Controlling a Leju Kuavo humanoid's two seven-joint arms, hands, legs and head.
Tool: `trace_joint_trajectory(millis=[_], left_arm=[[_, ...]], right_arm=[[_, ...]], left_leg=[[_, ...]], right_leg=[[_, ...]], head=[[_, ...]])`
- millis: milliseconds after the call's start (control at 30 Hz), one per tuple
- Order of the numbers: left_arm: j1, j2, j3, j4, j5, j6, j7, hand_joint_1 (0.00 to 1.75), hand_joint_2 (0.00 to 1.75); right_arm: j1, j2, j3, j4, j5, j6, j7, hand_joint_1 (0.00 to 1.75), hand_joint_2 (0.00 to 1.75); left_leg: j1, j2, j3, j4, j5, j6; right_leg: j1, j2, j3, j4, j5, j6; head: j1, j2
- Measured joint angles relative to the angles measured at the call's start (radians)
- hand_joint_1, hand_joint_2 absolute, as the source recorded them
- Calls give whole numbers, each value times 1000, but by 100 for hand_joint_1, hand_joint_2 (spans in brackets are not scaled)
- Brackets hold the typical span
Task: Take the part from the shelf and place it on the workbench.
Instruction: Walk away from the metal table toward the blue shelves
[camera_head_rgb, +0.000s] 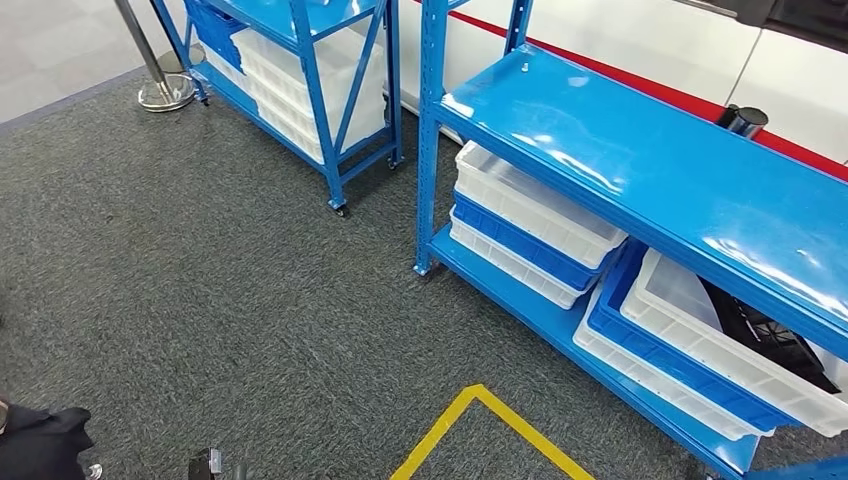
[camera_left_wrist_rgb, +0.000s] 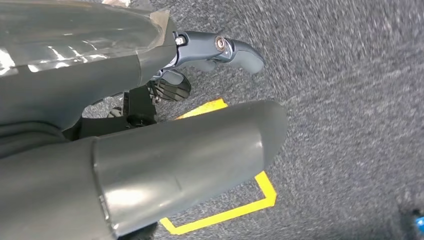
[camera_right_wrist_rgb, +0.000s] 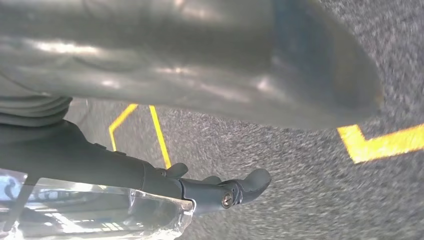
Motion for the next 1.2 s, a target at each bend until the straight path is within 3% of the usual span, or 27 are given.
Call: trace_joint_trajectory(millis=[33, 100, 167, 233, 300, 367, 433, 467, 500, 533, 600, 667, 733, 767, 833, 900, 967, 1000, 1067, 1133, 1167, 1200], left_arm=[[-1, 0, 0, 0, 0, 0, 0, 0, 0], [-2, -1, 0, 0, 0, 0, 0, 0, 0], [-3, -1, -1, 0, 0, 0, 0, 0, 0], [-7, -3, -2, 0, 0, 0, 0, 0, 0], [-9, -4, -6, 0, 0, 0, 0, 0, 0], [-6, -4, -8, 0, 0, 2, 0, 0, 0], [-2, -4, -8, 0, 0, 4, 0, 0, 0], [-1, -4, -8, 0, 1, 5, 0, 0, 0], [-1, -4, -8, 0, 1, 6, 0, 0, 0], [-1, -3, -8, 0, 2, 7, 0, 0, 0], [-2, -1, -8, 0, 3, 8, 0, 0, 0], [-2, 0, -9, 0, 3, 8, 0, 0, 0], [-3, -1, -9, 0, 4, 9, 1, 0, 0], [-4, -1, -10, 0, 4, 9, 1, 0, 0], [-5, -3, -13, 0, 5, 9, 2, 0, 0], [-3, -3, -15, 0, 4, 10, 4, 0, 0], [-1, -3, -17, 0, 3, 12, 6, 0, 0], [-2, -3, -17, 0, 2, 12, 8, 0, 0], [-4, -5, -19, 0, 2, 13, 10, 0, 0], [-5, -6, -21, 0, 2, 12, 12, 0, 0], [-5, -6, -22, 0, 2, 12, 13, 0, 0], [-6, -7, -23, 0, 2, 11, 14, 0, 0]], right_arm=[[1, -1, 0, 0, 0, 0, 0, 0, 0], [-2, -2, 0, 0, 0, 0, 0, 0, 0], [-5, -2, 0, 0, 0, 0, 0, 0, 0], [-3, -3, 0, 0, 0, 0, 0, 0, 0], [-3, -3, 0, 0, 0, 0, 0, 0, 0], [-4, -2, 0, 0, 0, 0, 0, 0, 0], [-3, -1, 0, 1, 1, 0, 0, 0, 0], [-2, -1, 0, 1, 2, 0, 0, 0, 0], [0, -1, 0, 1, 2, 0, 0, 0, 0], [0, -1, 0, 1, 3, 0, 0, 0, 0], [-1, 0, 0, 1, 3, 0, 0, 0, 0], [-2, 0, 0, 1, 3, -1, 0, 0, 0], [-1, 0, 0, 1, 3, -2, 1, 0, 0], [1, 0, 0, 2, 3, -3, 1, 0, 0], [-1, 0, 0, 2, 3, -5, 1, 0, 0], [-4, 0, 0, 2, 2, -6, 2, 0, 0], [-3, 0, -1, 2, 2, -8, 3, 0, 0], [-1, 0, -1, 2, 2, -9, 3, 0, 0], [1, -1, -1, 2, 2, -11, 4, 0, 0], [-2, -1, -1, 2, 0, -12, 5, 0, 0], [-4, -1, -1, 2, 0, -13, 5, 0, 0], [-4, -1, -1, 2, -2, -14, 6, 0, 0]], left_leg=[[0, 11, 2, 0, -1, -2], [-5, 31, 7, 3, -7, -11], [-8, 50, 12, 5, -13, -23], [-4, 60, 17, 6, -17, -35], [2, 21, 4, 48, -52, -46], [6, -35, -47, 165, -121, -55], [7, -54, -105, 276, -162, -58], [7, -56, -115, 287, -152, -58], [7, -59, -106, 258, -123, -56], [8, -67, -80, 197, -82, -53], [11, -109, -24, 71, -23, -46], [9, -131, -3, 22, -11, -40], [6, -112, -4, 18, -7, -30], [6, -102, -4, 14, -3, -22], [8, -76, -4, 5, 3, -7], [5, -48, -7, 5, 4, 0], [3, -18, -10, 6, 4, 0], [2, -6, -10, 6, 4, 0], [1, 17, -7, 7, 2, -4], [-4, 37, -3, 11, -3, -13], [-6, 46, -1, 12, -5, -19], [-6, 56, 2, 12, -7, -26]], right_leg=[[0, -16, 43, -76, 27, 8], [4, -58, 117, -211, 71, 6], [10, -70, 136, -253, 84, -11], [8, -47, 136, -256, 89, -27], [2, -26, 141, -260, 96, -40], [-1, -3, 142, -261, 101, -47], [0, 21, 139, -259, 102, -48], [1, 34, 139, -258, 102, -48], [1, 48, 140, -257, 102, -48], [1, 61, 141, -256, 102, -48], [4, 86, 140, -252, 101, -45], [6, 104, 132, -250, 103, -35], [2, 117, 121, -251, 107, -22], [1, 106, 114, -246, 104, -18], [1, 57, 81, -183, 69, -20], [1, 16, 14, -46, 6, -26], [0, 8, -27, 48, -27, -19], [-1, 5, -18, 38, -19, -11], [-1, -22, 61, -94, 28, 3], [2, -70, 132, -221, 66, 0], [5, -83, 144, -246, 73, -7], [7, -82, 143, -250, 75, -15]], head=[[2, 0], [5, 0], [4, 0], [3, 0], [-1, 0], [-7, 0], [-10, 0], [-10, 0], [-11, 0], [-11, 0], [-11, 0], [-11, 0], [-12, 0], [-11, 0], [-3, 0], [7, 0], [9, 0], [9, 0], [11, 0], [13, 0], [12, 0], [12, 0]])
